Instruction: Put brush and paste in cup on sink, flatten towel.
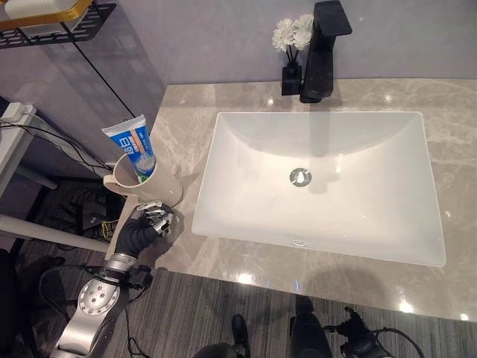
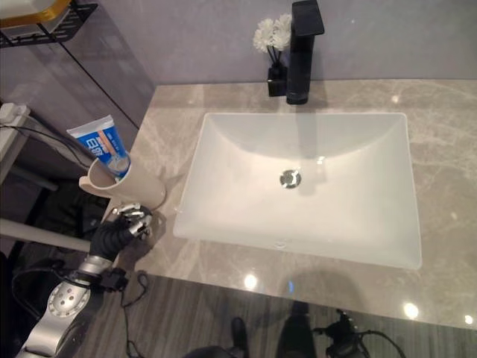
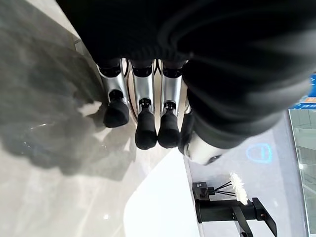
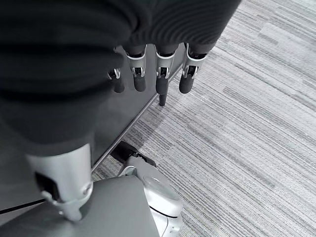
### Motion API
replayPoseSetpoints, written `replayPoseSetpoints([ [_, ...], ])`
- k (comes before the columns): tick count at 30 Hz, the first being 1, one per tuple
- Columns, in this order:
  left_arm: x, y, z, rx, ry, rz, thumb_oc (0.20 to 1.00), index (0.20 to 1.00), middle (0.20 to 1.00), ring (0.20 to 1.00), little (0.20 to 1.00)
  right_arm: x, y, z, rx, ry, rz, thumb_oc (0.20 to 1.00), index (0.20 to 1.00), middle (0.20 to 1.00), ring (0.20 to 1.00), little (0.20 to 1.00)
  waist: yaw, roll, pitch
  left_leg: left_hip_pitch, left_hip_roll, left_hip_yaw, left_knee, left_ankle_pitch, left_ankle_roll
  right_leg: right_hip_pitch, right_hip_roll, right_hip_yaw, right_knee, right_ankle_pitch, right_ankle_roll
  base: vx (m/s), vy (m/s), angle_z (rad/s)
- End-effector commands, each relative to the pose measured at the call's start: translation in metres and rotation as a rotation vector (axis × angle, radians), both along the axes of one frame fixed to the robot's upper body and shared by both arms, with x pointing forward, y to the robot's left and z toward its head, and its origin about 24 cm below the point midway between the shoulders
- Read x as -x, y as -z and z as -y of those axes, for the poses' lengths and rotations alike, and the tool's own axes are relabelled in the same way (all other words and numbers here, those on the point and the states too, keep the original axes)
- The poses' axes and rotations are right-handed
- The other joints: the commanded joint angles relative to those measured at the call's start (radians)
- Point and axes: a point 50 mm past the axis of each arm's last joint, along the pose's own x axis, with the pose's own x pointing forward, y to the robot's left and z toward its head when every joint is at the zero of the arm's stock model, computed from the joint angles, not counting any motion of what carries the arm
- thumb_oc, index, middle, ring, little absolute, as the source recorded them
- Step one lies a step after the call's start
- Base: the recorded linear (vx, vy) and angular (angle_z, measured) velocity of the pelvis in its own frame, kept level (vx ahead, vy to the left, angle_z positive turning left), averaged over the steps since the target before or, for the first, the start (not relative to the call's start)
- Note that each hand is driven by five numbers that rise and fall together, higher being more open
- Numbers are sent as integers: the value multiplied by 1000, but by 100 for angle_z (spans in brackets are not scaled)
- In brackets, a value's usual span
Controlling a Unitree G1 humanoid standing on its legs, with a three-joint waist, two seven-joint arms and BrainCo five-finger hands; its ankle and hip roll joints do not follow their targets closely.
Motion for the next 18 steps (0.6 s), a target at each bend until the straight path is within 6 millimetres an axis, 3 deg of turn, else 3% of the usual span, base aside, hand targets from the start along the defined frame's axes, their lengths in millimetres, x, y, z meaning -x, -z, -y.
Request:
replayPoseSetpoints([
  [1, -1, -17, -5, -6, -15, 75, 200, 200, 200, 200, 200, -17, -3, -13, -21, -24, 52, 1000, 1000, 1000, 1000, 1000, -17, -45, 14, -16, -44, -18, 53, -45, 20, -22, -16, 73, -1, 28, 65, 0, 0, 0],
  [18, -8, -18, -17, -2, -148, 114, 200, 200, 200, 200, 200, -23, -6, -12, -13, -18, 84, 1000, 1000, 1000, 1000, 1000, -13, -67, 22, -21, -27, -16, 55, -47, 14, -28, 0, 75, -1, 18, 59, 2, -1, 0],
])
